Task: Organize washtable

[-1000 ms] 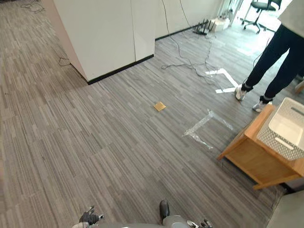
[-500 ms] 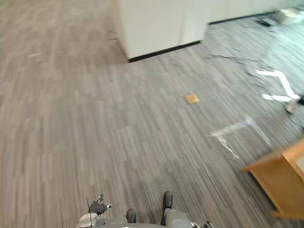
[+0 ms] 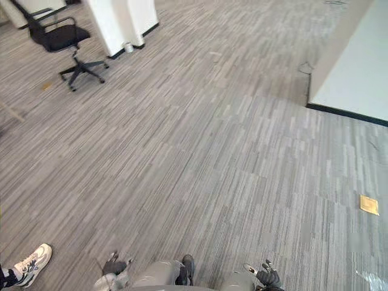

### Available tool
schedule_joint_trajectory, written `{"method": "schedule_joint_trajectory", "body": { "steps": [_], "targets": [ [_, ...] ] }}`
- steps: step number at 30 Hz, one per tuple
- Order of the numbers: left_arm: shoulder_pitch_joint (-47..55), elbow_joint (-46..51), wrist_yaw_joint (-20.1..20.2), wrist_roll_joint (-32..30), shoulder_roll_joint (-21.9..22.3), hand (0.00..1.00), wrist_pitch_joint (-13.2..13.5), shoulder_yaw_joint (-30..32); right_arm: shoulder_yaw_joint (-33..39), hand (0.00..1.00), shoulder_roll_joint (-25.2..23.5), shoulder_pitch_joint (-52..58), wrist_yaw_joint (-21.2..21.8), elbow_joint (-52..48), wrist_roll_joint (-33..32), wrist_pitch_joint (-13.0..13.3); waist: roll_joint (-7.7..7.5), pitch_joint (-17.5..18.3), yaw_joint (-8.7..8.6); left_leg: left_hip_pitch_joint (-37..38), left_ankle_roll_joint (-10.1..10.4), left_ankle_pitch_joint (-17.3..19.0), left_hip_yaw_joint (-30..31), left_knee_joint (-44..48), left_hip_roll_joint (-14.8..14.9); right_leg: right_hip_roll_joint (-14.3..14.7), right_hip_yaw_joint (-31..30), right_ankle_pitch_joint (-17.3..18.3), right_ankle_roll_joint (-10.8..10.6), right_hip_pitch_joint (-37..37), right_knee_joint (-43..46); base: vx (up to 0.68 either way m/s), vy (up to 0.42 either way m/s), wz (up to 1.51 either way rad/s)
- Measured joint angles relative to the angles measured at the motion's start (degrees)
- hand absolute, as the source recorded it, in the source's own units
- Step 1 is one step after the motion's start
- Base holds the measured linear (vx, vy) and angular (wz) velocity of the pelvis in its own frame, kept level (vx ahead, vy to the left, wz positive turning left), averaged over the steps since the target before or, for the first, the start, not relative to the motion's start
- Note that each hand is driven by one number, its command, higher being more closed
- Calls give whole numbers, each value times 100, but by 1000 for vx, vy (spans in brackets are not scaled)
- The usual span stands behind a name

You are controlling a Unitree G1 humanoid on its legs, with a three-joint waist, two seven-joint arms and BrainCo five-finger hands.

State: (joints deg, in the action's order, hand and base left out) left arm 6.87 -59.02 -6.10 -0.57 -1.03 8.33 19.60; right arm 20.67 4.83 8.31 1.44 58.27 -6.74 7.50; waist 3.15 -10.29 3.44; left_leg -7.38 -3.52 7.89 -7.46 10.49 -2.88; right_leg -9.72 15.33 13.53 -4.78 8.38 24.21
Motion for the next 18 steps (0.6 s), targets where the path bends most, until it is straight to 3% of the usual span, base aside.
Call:
{"method": "schedule_joint_trajectory", "body": {
  "steps": [1,2,3,4,5,6,7,11,12,13,14,15,16,18],
  "targets": [
    [27,-42,-1,-32,-70,0,-51,-67,16,0,2,-35,0,54,-5,-6,-82,19,-104,133,5,-59,61,-415,-1,233,-41,5,20,28,-188,100,150,-23],
    [50,-127,20,-96,-330,0,-98,-161,4,0,-174,-21,0,221,-17,13,-314,79,-311,249,-61,79,-115,-603,-237,414,-247,103,177,70,-899,139,110,34],
    [-55,-143,39,-154,-392,0,-149,-202,0,0,-204,62,9,234,-47,76,-471,-107,-504,179,-363,402,-598,314,-58,560,-518,-74,281,-4,-1029,186,131,69],
    [-163,-171,74,-191,-347,0,-174,-268,37,0,-213,167,-2,320,-72,25,-291,-261,-606,691,-24,401,-533,-146,197,753,-684,-108,212,-87,-677,166,136,55],
    [-257,-173,84,-205,-414,0,-180,-282,59,0,-276,231,-16,365,-121,-46,-449,-328,-545,857,77,325,-361,-273,63,643,-820,-86,181,78,-200,205,107,31],
    [-471,-184,98,-233,-371,0,-174,-332,97,0,-305,239,3,483,-183,-146,-461,-372,-571,1046,-76,282,-293,-528,60,723,-859,158,256,299,130,191,74,11],
    [-530,-193,99,-235,-348,0,-170,-335,128,0,-288,227,11,484,-206,-148,-416,-379,-600,1118,-40,301,-243,-674,110,801,-772,187,257,535,201,207,38,21],
    [-427,-7,81,-216,-177,0,-134,-153,333,0,-261,254,2,476,-450,-129,-492,-142,-609,1449,373,772,-181,-657,144,667,-574,74,356,1010,235,294,-13,29],
    [-255,43,54,-131,-111,0,-134,-14,351,0,-264,290,5,442,-449,-124,-444,-19,-625,1416,763,1024,-201,-236,284,725,-506,-146,536,871,89,561,-47,37],
    [-156,47,15,-51,-75,0,-141,121,352,0,-301,284,12,348,-447,-119,-467,72,-591,1025,1001,1159,-321,1031,483,712,-415,-349,576,617,-22,710,-74,43],
    [-109,140,-29,61,11,0,-145,206,314,0,-294,283,16,166,-444,-83,-372,57,-542,367,1082,953,-649,2685,842,808,-350,-318,641,237,-319,627,-61,30],
    [-81,221,-41,83,35,0,-138,261,278,0,-258,254,15,95,-441,-65,-304,40,-480,82,1031,668,-814,3414,1071,880,-347,-302,667,28,-481,626,-74,-2],
    [-49,269,-44,104,26,0,-112,275,190,0,-169,95,6,112,-441,-22,-281,15,-368,-217,852,827,-1018,3962,1270,892,-420,-278,707,-400,-782,636,-36,-11],
    [-55,302,-40,106,8,0,-73,289,125,0,-97,-201,6,127,-442,39,-396,-48,-317,-678,486,1042,-1127,3536,1065,665,-478,-248,756,-1045,-1203,667,3,3]
  ]
}}
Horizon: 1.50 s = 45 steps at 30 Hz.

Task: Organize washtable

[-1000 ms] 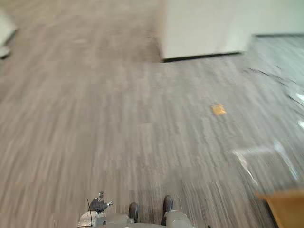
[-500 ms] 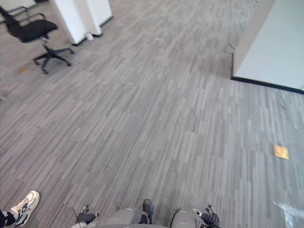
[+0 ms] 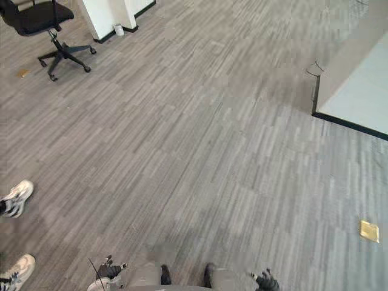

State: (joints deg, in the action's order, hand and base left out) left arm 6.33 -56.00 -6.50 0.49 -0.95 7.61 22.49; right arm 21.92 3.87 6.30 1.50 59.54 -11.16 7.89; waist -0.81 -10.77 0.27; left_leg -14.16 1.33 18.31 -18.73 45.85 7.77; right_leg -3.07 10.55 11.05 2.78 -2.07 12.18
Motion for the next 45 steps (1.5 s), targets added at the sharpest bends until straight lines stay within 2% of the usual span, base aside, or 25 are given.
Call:
{"method": "schedule_joint_trajectory", "body": {
  "steps": [3,4,5,7,9,11,12,14,15,17,19,22,23,25,28,30,32,35,37,38,40,41,43,44,45],
  "targets": [
    [-14,43,-3,-2,-70,0,51,-64,4,0,57,-436,-1,47,-11,78,-97,-56,69,-744,53,-295,79,-1921,-524,-450,-12,8,9,-379,-162,579,118,-2],
    [47,23,-3,-1,-89,0,48,-151,-18,0,88,-551,-3,59,-20,91,-31,-65,136,-999,251,-952,400,-3107,-590,-506,-36,-3,-8,-566,-322,538,238,-37],
    [150,-27,-3,-2,-90,0,47,-311,-152,0,122,-594,-1,106,-20,101,129,-84,277,-1296,555,-1219,754,-3731,-391,-402,-125,-13,-33,-823,-551,564,290,-54],
    [384,-211,-9,-3,-16,0,38,-365,-229,0,102,-574,-11,276,-8,99,291,-51,534,-1495,625,-1491,959,-3856,98,-312,-422,81,-188,-1303,-849,554,379,-83],
    [392,-369,-6,-4,-128,0,22,-269,-245,0,-175,-607,-9,491,4,57,-104,-43,544,-1571,465,-2304,910,-3381,-170,-687,-580,-20,-453,-1366,-617,575,407,-42],
    [395,-428,-3,-7,-249,0,11,-158,-276,0,-274,-604,3,522,51,59,-282,-42,523,-1271,2,-2547,629,-3468,-369,-1010,-1055,-532,-918,-845,451,575,385,-38],
    [406,-437,-15,-8,-206,0,-27,-155,-269,0,-278,-587,3,609,72,55,-291,-53,525,-856,-427,-2503,415,-3628,-485,-1173,-1293,-943,-1188,-474,1427,587,344,-52],
    [372,-406,-12,-14,-199,0,-36,-309,-291,0,-246,-579,18,643,127,54,-171,-117,426,-142,-519,-2199,349,-3855,-612,-1284,-1099,-380,-1375,74,2601,530,331,-46],
    [371,-404,-6,-15,-203,0,-16,-429,-378,0,-188,-576,43,610,177,61,-96,-152,340,212,-542,-2021,297,-3986,-635,-1260,-898,-79,-1286,297,2821,438,314,-42],
    [324,-389,-5,-18,-246,0,24,-612,-566,0,-107,-554,115,527,216,63,18,-164,164,1021,-554,-1779,183,-4405,-713,-874,-576,344,-1078,908,2560,493,286,-30],
    [238,-361,-4,-20,-300,0,17,-714,-648,0,-108,-522,130,419,213,72,-8,-175,64,1424,-555,-1597,147,-4578,-731,-394,-566,316,-1061,1401,1812,452,110,-14],
    [144,-309,-4,-131,-427,0,14,-720,-656,0,-112,-404,122,421,206,81,-271,-72,24,1923,-414,-1277,199,-4870,-1010,-8,-700,-676,-1155,1954,-190,454,38,16],
    [156,-305,-6,-153,-496,0,10,-710,-635,0,-96,-262,117,425,210,55,-433,11,11,2199,-393,-1208,298,-5008,-1229,-49,-845,-953,-1049,2144,-492,507,3,61],
    [198,-302,-11,-187,-400,0,8,-608,-561,0,-85,100,115,441,207,37,-360,105,-107,2561,-281,-917,617,-4940,-1233,-85,-938,-1731,-572,2043,-411,693,-63,93],
    [383,-276,-12,-223,-225,0,3,-67,-450,0,-62,171,131,459,228,37,-246,335,-99,2084,335,-427,780,-3258,-773,143,-852,-1548,-173,1940,72,735,-134,30],
    [392,-253,-19,-210,-121,0,2,83,-456,0,40,131,161,426,226,63,-156,273,-6,1469,626,-551,611,-1586,-476,222,-900,-1299,-39,1555,35,696,-141,-5],
    [407,-250,-39,-210,-75,0,-12,35,-477,0,147,133,151,445,224,37,-86,195,55,1201,326,-367,329,-515,-125,217,-878,-833,19,796,-128,560,16,11],
    [411,-193,-61,-213,-101,0,-9,-17,-464,0,116,-164,114,462,217,47,-160,164,96,477,179,-142,104,-982,-186,-117,-912,-715,35,242,-444,457,122,3],
    [394,-187,-65,-212,-150,0,5,-167,-377,0,119,-270,116,425,213,62,-215,141,98,113,353,-300,214,-2225,-434,-486,-892,-514,-286,56,-592,262,128,14],
    [393,-196,-77,-212,-125,0,10,-317,-330,0,168,-263,116,428,207,62,-26,133,110,-75,530,-686,544,-3182,-505,-566,-852,-365,-422,-130,-752,334,241,25],
    [396,-222,-77,-209,-22,0,7,-544,-360,0,282,-240,102,466,157,38,341,112,237,-472,830,-1363,1099,-3435,-375,-535,-836,-146,-627,-398,-947,387,386,5],
    [403,-238,-79,-153,-19,0,10,-623,-482,0,252,-197,104,480,160,29,313,116,401,-504,655,-1603,1078,-3146,-484,-617,-946,15,-627,-475,-1013,402,396,-18],
    [400,-265,-106,-89,-52,0,42,-671,-581,0,110,-247,124,530,171,32,328,120,414,-760,264,-1285,1098,-2473,-497,-519,-1122,-8,-643,-600,-919,493,330,-11],
    [418,-327,-99,-78,-123,0,35,-571,-596,0,-4,-311,122,534,229,35,210,104,455,-756,-168,-1018,1056,-2078,-553,-613,-1233,-130,-744,-674,-904,438,276,-14],
    [447,-345,-102,-70,-132,0,33,-470,-607,0,-41,-319,123,530,235,41,126,138,474,-684,-267,-955,986,-2081,-595,-673,-1351,-160,-795,-660,-821,422,309,-41]
  ]
}}
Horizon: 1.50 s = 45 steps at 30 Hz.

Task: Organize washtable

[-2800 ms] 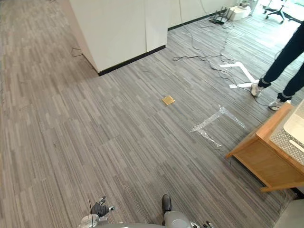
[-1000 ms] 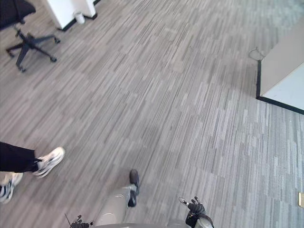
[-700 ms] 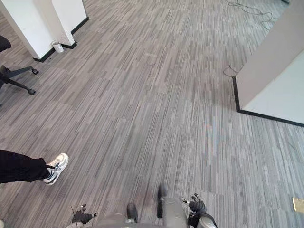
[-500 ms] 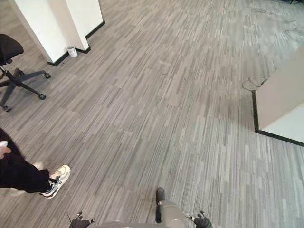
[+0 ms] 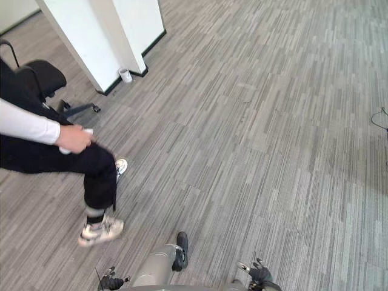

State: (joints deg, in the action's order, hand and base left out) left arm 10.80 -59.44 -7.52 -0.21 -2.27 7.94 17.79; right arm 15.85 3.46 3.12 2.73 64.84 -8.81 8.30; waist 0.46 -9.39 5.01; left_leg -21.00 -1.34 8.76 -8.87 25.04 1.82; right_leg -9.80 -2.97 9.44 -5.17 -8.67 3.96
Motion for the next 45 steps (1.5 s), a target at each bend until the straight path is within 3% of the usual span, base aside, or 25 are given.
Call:
{"method": "schedule_joint_trajectory", "body": {
  "steps": [2,3,4,5,6,7,8,11,12,13,14,16,17,19,20,21,22,23,24,27,31,32,40,45],
  "targets": [
    [192,-49,9,13,-32,0,-4,220,-14,0,-55,-4,-8,-40,50,12,-256,82,73,714,-215,55,-560,-542,-158,-245,-533,-141,-250,393,978,421,299,-90],
    [223,-92,6,12,-28,0,-11,221,-14,0,-46,-5,-10,-70,55,13,-254,81,70,935,-251,65,-663,-717,-194,-271,-615,-232,-404,537,1351,442,304,-126],
    [300,-119,9,7,-12,0,-26,195,-20,0,-35,-36,-11,-93,76,18,-214,71,60,1357,-377,135,-875,-987,-232,-309,-653,-401,-645,937,2276,337,243,-108],
    [308,-153,12,-2,-12,0,-31,145,-25,0,-31,-52,-9,-60,127,18,-193,39,45,1717,-534,252,-922,-1202,-329,-352,-499,-239,-589,1272,3088,352,285,-104],
    [258,-209,14,-6,-45,0,-77,-19,-38,0,-39,-9,17,-36,169,-2,-107,4,-36,2114,-571,371,-967,-1456,-428,-335,-166,252,-323,1621,3735,209,186,-62],
    [236,-203,14,-10,-76,0,-78,-85,-33,0,-35,-26,-3,-92,167,8,-71,-9,-112,2293,-554,426,-981,-1591,-463,-279,28,440,-215,1800,3872,273,219,-25],
    [120,-203,13,-12,-130,0,-103,-180,-94,0,-2,-58,-3,-144,171,18,-48,6,-246,2614,-481,498,-992,-1818,-486,-77,394,663,-47,2096,3851,290,193,-1],
    [-239,-161,10,-20,-177,0,-85,-319,-120,0,-6,-57,-4,-264,163,35,-25,-5,-414,3201,-337,580,-908,-2158,-488,597,1009,612,97,2523,2906,376,138,28],
    [-281,-79,21,-27,-175,0,-61,-415,-111,0,2,-32,-9,-262,162,33,-46,15,-439,3443,-221,644,-801,-2251,-492,924,1020,256,216,2592,2152,505,74,46],
    [-279,-22,55,-54,-160,0,-37,-426,-79,0,7,18,-11,-267,150,24,-56,28,-449,3574,-156,681,-668,-2245,-524,1154,955,-243,507,2587,1886,544,81,68],
    [-277,49,107,-60,-185,0,-19,-400,-29,0,23,140,-13,-273,154,25,-117,76,-449,3545,-8,769,-509,-1949,-602,1195,911,-518,876,2599,1947,589,98,48],
    [-262,163,80,-50,-101,0,-19,-224,-229,0,210,170,-6,-94,170,12,-178,88,-275,2496,512,790,-563,507,-322,1032,723,-349,868,2257,1724,619,134,0],
    [-225,187,44,-46,-86,0,-14,-186,-277,0,215,152,-11,-22,169,-3,-143,-6,-208,2068,405,1033,-657,1306,-107,982,625,-351,862,1909,1434,610,131,-18],
    [-152,267,-18,-43,-69,0,-20,-194,-199,0,255,187,-28,124,165,-31,-223,-103,-288,1794,270,1187,-633,1105,53,835,622,-352,860,1366,1067,457,112,-5],
    [-106,429,-21,-39,-90,0,11,-234,-94,0,162,210,-29,131,151,-68,-257,-110,-261,1608,359,1092,-323,24,25,665,572,-349,827,1103,960,396,157,-24],
    [-90,453,-26,-34,-69,0,24,-287,-47,0,196,189,-39,129,138,-65,-175,-65,-258,1582,587,520,-113,-1050,100,683,530,-356,701,1050,925,396,185,-37],
    [-81,432,-27,-33,-11,0,21,-372,-7,0,272,197,-29,123,112,-47,-67,-48,-265,1559,609,-347,-105,-1575,255,798,501,-339,602,994,860,391,206,-59],
    [-90,352,-24,-23,-51,0,21,-422,3,0,233,176,-42,115,108,-39,-82,30,-245,1683,356,-764,-268,-1679,230,688,339,-188,343,880,765,423,244,-50],
    [-117,310,-26,-41,-176,0,21,-492,13,0,107,187,-63,101,117,-33,-229,134,-314,1792,347,-788,-376,-1988,87,541,276,-181,256,894,615,384,217,-46],
    [-254,245,-25,-54,-313,0,14,-645,52,0,5,204,-116,130,119,-50,-364,160,-275,1885,338,-792,-576,-2178,-13,449,106,-318,75,862,401,220,125,-33],
    [-304,141,-24,-93,-342,0,19,-718,121,0,-31,217,-135,118,169,-44,-355,157,-278,2185,334,-795,-669,-2346,-14,460,43,-585,63,681,191,140,71,-24],
    [-303,-296,-27,-162,-380,0,25,-882,-265,0,131,325,-135,132,163,-12,-242,201,-412,2416,167,-1053,-453,-3096,-222,351,257,-500,-45,604,-308,43,18,-4],
    [-300,-312,-25,-134,-376,0,25,-867,-229,0,130,324,-139,148,164,-11,-242,199,-411,2470,130,-1081,-397,-3058,-257,370,280,-506,-51,476,-345,4,-2,0],
    [-293,-372,-3,271,-316,0,25,-803,-151,0,144,337,-156,217,168,-9,-177,169,-411,2736,136,-1085,-371,-3053,-246,387,295,-489,-23,233,-301,-23,-30,0]
  ]
}}
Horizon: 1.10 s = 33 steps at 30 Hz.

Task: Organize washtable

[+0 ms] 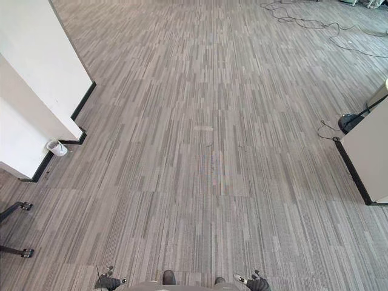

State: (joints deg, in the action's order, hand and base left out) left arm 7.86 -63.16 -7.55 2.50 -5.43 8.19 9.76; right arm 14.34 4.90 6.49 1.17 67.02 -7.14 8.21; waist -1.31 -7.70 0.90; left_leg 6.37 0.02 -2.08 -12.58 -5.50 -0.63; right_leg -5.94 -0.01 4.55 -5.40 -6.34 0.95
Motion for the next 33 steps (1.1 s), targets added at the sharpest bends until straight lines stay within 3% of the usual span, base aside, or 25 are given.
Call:
{"method": "schedule_joint_trajectory", "body": {
  "steps": [3,11,13,14,17,18,19,20,21,22,24,25,28,30,33],
  "targets": [
    [15,-52,15,426,38,0,2,1,123,0,2,37,-48,58,1,-2,51,-47,3,147,21,-20,66,-4,0,1,4,38,26,-42,167,-164,-10,4],
    [88,-38,19,588,97,0,4,70,211,0,2,192,-114,24,-11,-29,86,-52,-10,-17,59,-1,160,-24,4,-25,-36,153,3,178,416,-140,-3,2],
    [80,-9,27,593,123,0,1,309,292,0,-44,177,-110,-7,-24,-27,66,-63,-17,-352,117,200,159,453,56,5,-120,276,136,415,757,-69,-41,8],
    [151,245,-17,720,310,0,1,810,308,0,-123,196,-105,-231,-76,-3,49,-256,59,-1379,214,1202,195,2737,450,149,-226,946,146,949,1986,-70,-107,12],
    [117,257,-9,694,332,0,1,774,312,0,-120,239,-102,-291,-77,-5,68,-225,180,-1403,209,1280,172,2736,392,80,-259,1146,83,1126,2326,29,-65,4],
    [132,255,-7,690,277,0,7,816,311,0,-101,189,-99,-340,-74,-11,12,-254,210,-1517,212,1221,173,2869,365,43,-344,1200,157,1110,2232,90,5,26],
    [99,206,6,693,305,0,5,881,319,0,-67,150,-94,-335,-74,-29,96,-306,157,-1848,332,1267,343,3198,378,71,-350,1195,199,978,1985,85,13,44],
    [106,200,-1,699,397,0,26,1014,428,0,11,46,-94,-202,-49,-69,168,-281,201,-2182,460,1205,793,2831,252,-1,-350,1113,332,865,1599,61,64,5],
    [162,198,-15,695,494,0,84,1044,437,0,116,-12,-87,-68,7,-77,251,-241,366,-2331,585,1115,792,2567,403,0,-470,1125,310,945,1415,29,92,-35],
    [252,171,-13,697,521,0,88,1069,387,0,138,-56,-82,-69,43,-66,244,-244,405,-2384,526,1078,701,2645,478,-57,-538,1133,296,988,1471,166,257,-80],
    [500,43,-19,703,505,0,52,1114,339,0,91,-19,-39,-76,97,-41,187,-152,441,-2260,334,1048,570,2778,463,-310,-719,1301,28,996,1703,289,313,-64],
    [530,3,-25,709,510,0,42,1093,402,0,99,-11,-18,40,108,-80,121,-107,474,-2104,64,1098,305,2792,363,-464,-851,1301,-60,1010,2110,287,218,-51],
    [560,-38,-19,705,392,0,48,1040,412,0,32,-25,33,57,106,-53,31,-106,386,-1482,-119,1180,130,2379,234,-630,-365,776,214,1660,3797,372,256,-40],
    [541,-10,-22,704,323,0,51,1023,370,0,-10,-13,29,71,129,-71,11,-53,284,-962,-213,1247,127,1950,173,-604,32,930,140,1645,3936,350,163,-3],
    [302,77,-19,694,299,0,88,913,348,0,-9,4,30,68,157,-66,21,-46,275,-407,-183,1256,75,1417,208,-202,370,1109,12,1827,3146,341,60,-4]
  ]
}}
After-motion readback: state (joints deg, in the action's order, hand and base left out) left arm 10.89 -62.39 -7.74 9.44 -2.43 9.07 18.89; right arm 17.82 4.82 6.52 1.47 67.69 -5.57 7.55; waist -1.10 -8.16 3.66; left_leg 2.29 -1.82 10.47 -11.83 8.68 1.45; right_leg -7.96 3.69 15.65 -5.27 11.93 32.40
